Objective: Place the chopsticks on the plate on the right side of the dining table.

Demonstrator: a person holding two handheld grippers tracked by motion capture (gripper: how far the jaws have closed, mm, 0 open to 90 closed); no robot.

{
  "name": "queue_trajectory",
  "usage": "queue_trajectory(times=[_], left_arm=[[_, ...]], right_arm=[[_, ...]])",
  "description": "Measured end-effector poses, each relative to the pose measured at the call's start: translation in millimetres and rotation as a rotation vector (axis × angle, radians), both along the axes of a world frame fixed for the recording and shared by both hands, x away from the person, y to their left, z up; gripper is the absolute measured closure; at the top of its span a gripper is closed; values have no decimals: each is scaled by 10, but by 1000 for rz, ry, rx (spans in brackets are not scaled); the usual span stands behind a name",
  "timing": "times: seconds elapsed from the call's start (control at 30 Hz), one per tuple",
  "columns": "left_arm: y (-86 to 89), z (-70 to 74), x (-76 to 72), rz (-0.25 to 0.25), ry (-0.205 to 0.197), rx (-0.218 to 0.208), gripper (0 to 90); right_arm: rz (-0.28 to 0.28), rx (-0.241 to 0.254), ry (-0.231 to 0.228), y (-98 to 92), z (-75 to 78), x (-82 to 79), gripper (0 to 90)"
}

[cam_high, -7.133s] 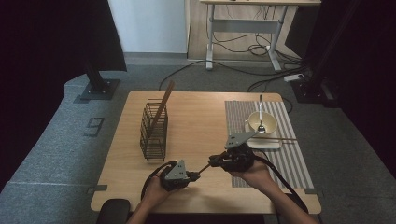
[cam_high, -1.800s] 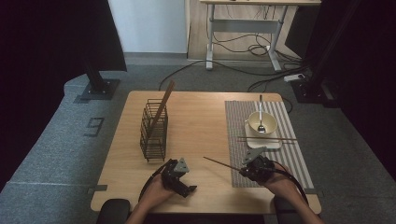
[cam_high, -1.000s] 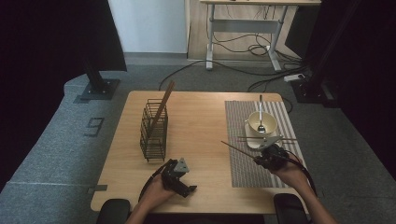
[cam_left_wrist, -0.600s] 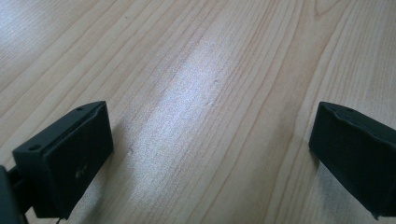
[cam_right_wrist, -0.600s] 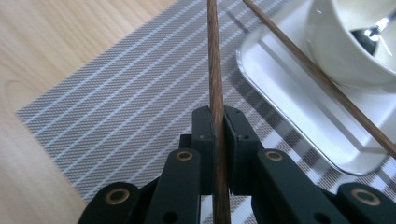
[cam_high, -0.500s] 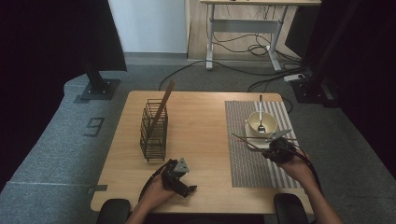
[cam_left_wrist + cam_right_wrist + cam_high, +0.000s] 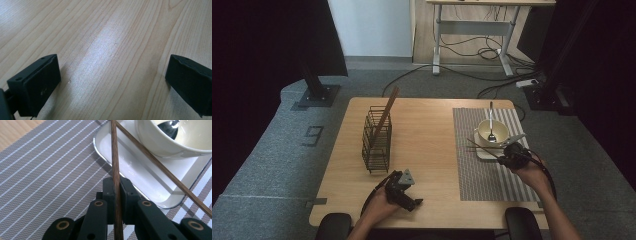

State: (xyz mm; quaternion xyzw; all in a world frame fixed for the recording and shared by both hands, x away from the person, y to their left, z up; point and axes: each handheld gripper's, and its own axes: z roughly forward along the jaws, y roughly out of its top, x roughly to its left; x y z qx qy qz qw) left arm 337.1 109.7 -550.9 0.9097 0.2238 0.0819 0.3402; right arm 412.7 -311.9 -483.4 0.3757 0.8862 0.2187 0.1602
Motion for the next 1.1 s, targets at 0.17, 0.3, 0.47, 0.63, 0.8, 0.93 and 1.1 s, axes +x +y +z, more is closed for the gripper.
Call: queue_trajectory(times=[0.17, 0.3, 0.47, 0.63, 0.8, 0.93, 1.1], left_arm=[[0, 0, 0, 0, 0, 0, 0], [1, 1, 1, -1, 0, 2, 0], [0, 0, 0, 0, 0, 0, 0], [0, 0, 0, 0, 0, 0, 0], [0, 0, 0, 0, 0, 0, 0], [0, 0, 0, 0, 0, 0, 0], [0, 0, 1, 0, 0, 0, 0]], right_arm=[[-15, -17, 9, -36, -60, 95, 831], [-17, -25, 15, -56, -91, 152, 830], [-32, -35, 20, -95, -125, 219, 827], [-45, -42, 29, -147, -160, 268, 808], [-60, -51, 38, -176, -184, 307, 791], [-69, -58, 42, -195, -189, 341, 778], [-73, -54, 42, -238, -180, 378, 760]])
